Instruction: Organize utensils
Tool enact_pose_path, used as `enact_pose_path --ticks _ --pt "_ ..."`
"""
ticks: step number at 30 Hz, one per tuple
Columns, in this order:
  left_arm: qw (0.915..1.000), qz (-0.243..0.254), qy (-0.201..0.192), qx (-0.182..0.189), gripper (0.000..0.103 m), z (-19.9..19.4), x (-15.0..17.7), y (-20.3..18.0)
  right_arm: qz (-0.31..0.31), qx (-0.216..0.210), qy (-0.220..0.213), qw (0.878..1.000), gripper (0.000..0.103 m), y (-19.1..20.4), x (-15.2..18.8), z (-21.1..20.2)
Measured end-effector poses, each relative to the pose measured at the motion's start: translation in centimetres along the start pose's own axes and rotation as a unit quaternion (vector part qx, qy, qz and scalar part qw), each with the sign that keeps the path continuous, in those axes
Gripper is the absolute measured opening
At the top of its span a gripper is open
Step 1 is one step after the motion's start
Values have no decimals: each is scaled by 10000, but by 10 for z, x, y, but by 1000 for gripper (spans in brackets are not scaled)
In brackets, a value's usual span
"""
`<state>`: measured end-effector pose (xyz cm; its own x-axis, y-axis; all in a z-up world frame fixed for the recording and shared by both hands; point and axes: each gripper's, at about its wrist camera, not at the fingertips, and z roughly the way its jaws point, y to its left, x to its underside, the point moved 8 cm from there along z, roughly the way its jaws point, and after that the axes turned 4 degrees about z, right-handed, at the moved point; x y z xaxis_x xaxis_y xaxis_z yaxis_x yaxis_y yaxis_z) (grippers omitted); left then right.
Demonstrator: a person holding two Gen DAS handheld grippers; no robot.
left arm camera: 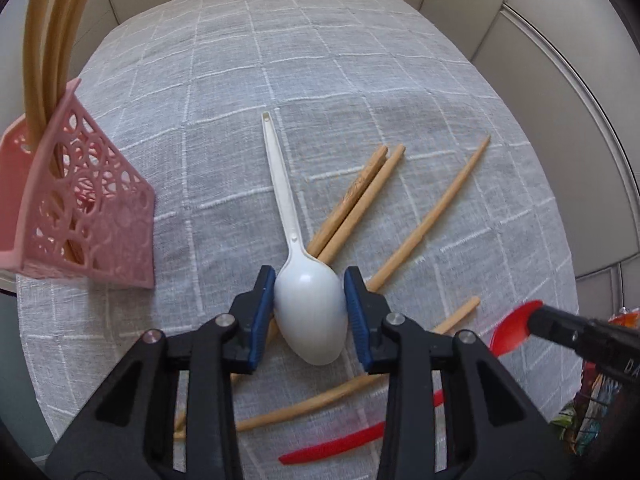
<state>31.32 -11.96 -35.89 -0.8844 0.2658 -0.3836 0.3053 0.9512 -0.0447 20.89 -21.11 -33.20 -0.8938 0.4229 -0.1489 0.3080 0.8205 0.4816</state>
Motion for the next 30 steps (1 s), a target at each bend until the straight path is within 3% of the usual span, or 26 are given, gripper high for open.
enact_pose_path --ticks 8,17,21,26,28,30 --pt "9986 231 -58 472 37 -35 15 -12 -233 -53 -445 9987 2 4 1 -40" --pt "9904 166 589 1242 38 -50 71 -27 -375 -105 -970 9945 2 7 -3 -78" --pt "9929 353 585 970 39 -52 74 -23 -364 -43 -921 9951 2 4 0 -75" --pt "9959 151 344 817 39 -45 49 -14 -126 -52 -581 9982 7 -9 3 -62" --pt "9970 60 294 718 39 -36 38 -12 51 -87 -388 9992 10 -14 4 -54" --pt "9974 -74 278 666 39 -25 28 -12 224 -119 -189 9995 19 -19 7 -46"
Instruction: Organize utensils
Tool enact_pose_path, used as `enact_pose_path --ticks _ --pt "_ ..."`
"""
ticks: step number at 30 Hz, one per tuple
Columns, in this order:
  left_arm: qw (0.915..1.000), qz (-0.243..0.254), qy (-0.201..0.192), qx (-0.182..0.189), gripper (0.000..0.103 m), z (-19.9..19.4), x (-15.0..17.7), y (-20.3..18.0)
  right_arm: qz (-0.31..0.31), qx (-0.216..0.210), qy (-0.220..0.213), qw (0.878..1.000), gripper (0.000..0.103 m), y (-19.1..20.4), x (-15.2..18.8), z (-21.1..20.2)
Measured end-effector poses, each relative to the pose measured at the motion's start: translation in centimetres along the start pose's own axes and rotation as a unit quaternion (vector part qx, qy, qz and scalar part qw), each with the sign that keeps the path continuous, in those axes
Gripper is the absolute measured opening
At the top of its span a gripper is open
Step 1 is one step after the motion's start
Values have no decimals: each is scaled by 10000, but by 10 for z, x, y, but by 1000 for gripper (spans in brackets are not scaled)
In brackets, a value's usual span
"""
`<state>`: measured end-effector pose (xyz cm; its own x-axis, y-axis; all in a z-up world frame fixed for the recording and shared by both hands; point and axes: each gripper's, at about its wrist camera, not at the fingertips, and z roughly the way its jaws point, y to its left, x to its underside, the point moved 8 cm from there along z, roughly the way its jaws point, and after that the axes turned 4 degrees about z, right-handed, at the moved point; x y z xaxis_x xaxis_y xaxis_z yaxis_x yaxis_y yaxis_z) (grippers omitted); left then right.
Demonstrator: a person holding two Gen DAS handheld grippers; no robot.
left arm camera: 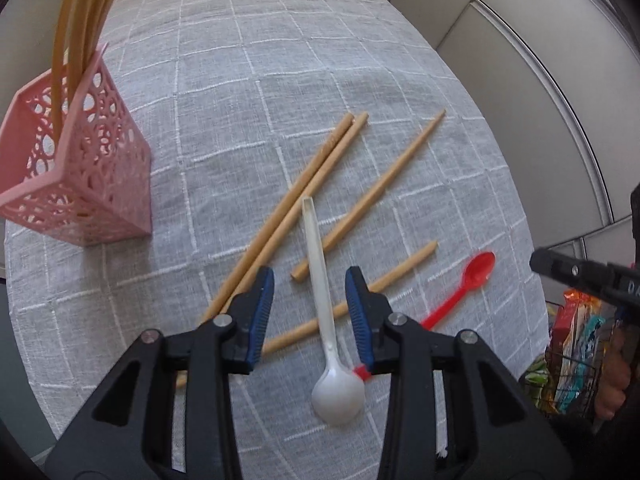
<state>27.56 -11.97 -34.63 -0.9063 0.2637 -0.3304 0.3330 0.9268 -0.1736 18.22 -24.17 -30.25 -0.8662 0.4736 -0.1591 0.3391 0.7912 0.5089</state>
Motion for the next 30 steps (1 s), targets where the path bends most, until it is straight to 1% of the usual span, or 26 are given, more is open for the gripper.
enact_pose_path --ticks 1,2,3,7,9,11,12,15,17,19,20,21,23,24,27,30 --pt "10000 -83 -8 34 39 5 -4 0 92 -26 74 9999 31 -3 1 3" --pt "9999 -130 -18 32 39 7 -7 1 169 -33 137 9998 37 -5 1 6" --pt "9999 -157 -43 -22 37 11 -10 2 219 -28 187 9996 39 -7 1 8" --pt "9994 -202 -144 -221 27 18 -20 5 362 89 337 9987 39 -16 0 20" --pt "9993 -257 -174 -207 25 20 -24 5 444 125 438 9980 39 -19 0 28" --pt "9993 -284 -187 -174 19 22 -25 5 536 151 528 9971 39 -22 2 37" --pt "9994 -272 -165 -156 10 23 -25 4 576 179 564 9966 39 -24 2 42" --pt "9995 -272 -136 -49 9 24 -24 0 623 322 622 9956 39 -29 3 55" --pt "9996 -229 -144 -29 9 23 -23 -2 638 284 491 9963 38 -28 0 55" --pt "9997 -210 -144 -31 9 25 -23 -3 636 282 387 9968 36 -28 -1 56" --pt "9997 -206 -156 -31 9 24 -23 -3 634 275 335 9970 33 -27 -2 56" --pt "9996 -213 -163 -28 9 24 -23 -4 599 307 289 9973 22 -27 -2 57" --pt "9995 -222 -211 -10 9 19 -22 -5 486 434 231 9976 9 -27 -2 59" --pt "9994 -218 -255 8 9 16 -21 -5 437 453 190 9978 8 -27 -3 59" --pt "9988 -162 -458 16 9 -1 -19 -8 239 278 107 9993 5 -22 -6 58" --pt "9974 -87 -708 -39 9 -20 -17 -9 -36 254 -125 9996 5 -16 -11 46"
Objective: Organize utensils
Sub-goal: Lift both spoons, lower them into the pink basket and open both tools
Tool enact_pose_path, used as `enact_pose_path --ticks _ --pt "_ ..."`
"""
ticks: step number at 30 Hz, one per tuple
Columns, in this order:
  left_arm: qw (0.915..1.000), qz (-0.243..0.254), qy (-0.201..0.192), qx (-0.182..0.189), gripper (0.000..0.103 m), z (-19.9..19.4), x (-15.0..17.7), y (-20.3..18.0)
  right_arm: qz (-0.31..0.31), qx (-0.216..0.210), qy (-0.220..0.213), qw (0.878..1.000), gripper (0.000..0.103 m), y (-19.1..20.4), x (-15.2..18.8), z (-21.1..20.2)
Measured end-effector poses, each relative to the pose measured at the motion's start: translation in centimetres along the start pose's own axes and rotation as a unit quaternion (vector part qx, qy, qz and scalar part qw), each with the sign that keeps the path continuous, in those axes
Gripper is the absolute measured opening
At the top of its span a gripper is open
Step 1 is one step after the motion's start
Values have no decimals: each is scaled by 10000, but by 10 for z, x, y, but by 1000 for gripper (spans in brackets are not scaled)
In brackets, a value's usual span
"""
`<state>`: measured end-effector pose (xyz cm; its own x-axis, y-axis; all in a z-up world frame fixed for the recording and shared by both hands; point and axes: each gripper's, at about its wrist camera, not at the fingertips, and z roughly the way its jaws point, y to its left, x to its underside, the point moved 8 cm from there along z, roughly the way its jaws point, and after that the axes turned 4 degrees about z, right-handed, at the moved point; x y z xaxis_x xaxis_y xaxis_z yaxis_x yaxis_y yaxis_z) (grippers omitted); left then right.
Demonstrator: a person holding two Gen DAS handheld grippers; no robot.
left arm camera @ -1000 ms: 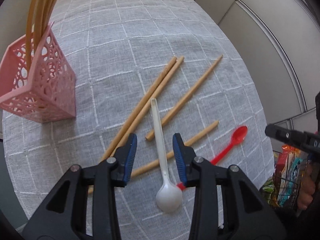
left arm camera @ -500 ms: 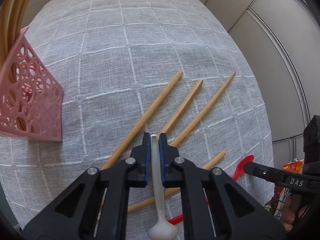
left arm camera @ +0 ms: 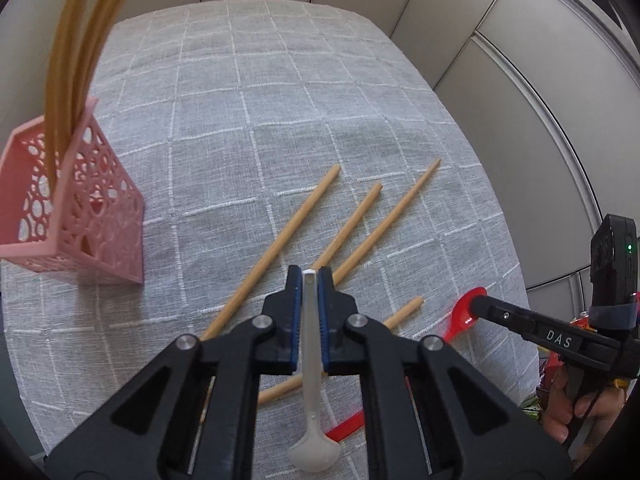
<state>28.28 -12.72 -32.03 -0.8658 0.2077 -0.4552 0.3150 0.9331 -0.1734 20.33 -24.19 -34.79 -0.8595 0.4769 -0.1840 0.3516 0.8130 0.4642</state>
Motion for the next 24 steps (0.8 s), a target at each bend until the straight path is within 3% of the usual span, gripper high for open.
enact_pose_path --ticks 7,13,19,24 --pt "9954 147 -926 -201 9 -65 -15 9 -701 -115 -703 9950 2 36 4 -53" --pt "9829 108 -1820 -252 9 -136 -26 18 -1202 -246 -1512 9809 2 74 5 -104" --pt "9597 -211 -2785 -321 9 -207 -40 44 -1346 -538 -2210 9645 2 113 -1 -139" --pt "9386 -586 -3345 -603 9 -234 -54 78 -1441 -762 -2589 9521 2 144 -5 -157"
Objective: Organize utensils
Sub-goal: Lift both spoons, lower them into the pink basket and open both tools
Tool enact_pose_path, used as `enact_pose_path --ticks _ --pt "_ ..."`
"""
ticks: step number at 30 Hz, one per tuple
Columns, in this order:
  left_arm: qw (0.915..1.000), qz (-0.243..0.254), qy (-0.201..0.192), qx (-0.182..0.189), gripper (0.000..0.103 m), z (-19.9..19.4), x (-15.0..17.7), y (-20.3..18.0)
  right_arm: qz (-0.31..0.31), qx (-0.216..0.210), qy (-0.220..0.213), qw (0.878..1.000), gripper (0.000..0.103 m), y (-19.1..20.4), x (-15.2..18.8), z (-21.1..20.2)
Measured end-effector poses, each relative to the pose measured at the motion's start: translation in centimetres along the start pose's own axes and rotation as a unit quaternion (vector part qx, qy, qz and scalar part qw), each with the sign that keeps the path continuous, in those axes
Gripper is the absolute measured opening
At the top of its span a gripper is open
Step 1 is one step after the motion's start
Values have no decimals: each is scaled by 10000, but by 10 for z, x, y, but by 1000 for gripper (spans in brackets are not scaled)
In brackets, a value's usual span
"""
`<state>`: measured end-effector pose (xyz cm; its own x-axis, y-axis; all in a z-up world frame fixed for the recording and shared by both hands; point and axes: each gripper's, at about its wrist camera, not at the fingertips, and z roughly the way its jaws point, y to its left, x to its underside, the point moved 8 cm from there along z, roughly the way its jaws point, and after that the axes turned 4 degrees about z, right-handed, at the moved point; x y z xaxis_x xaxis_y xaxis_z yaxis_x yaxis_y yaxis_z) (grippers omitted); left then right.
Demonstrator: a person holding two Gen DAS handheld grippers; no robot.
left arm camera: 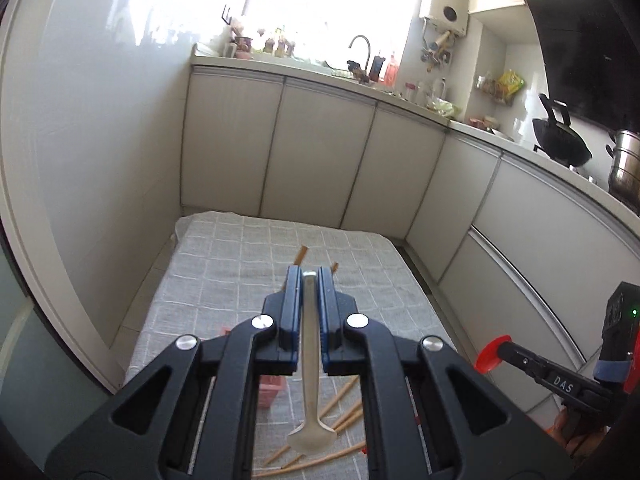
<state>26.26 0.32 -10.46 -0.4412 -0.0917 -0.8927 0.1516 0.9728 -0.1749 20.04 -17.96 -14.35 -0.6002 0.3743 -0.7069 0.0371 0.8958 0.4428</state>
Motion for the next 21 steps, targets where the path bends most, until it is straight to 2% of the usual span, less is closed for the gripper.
enact_pose_path --ticks 5,11,16,21 --pt "9990 -132 -271 -343 9 12 -10 22 73 -156 -188 9997 2 25 -12 7" --pt "9961 189 -637 -581 9 31 -21 26 232 -371 -528 9976 2 54 -28 20" --pt "9940 609 -589 -696 9 55 -10 24 163 -349 -882 9954 2 75 -38 33" --pt "9935 757 -438 -721 9 73 4 30 191 -406 -878 9951 2 89 -35 52"
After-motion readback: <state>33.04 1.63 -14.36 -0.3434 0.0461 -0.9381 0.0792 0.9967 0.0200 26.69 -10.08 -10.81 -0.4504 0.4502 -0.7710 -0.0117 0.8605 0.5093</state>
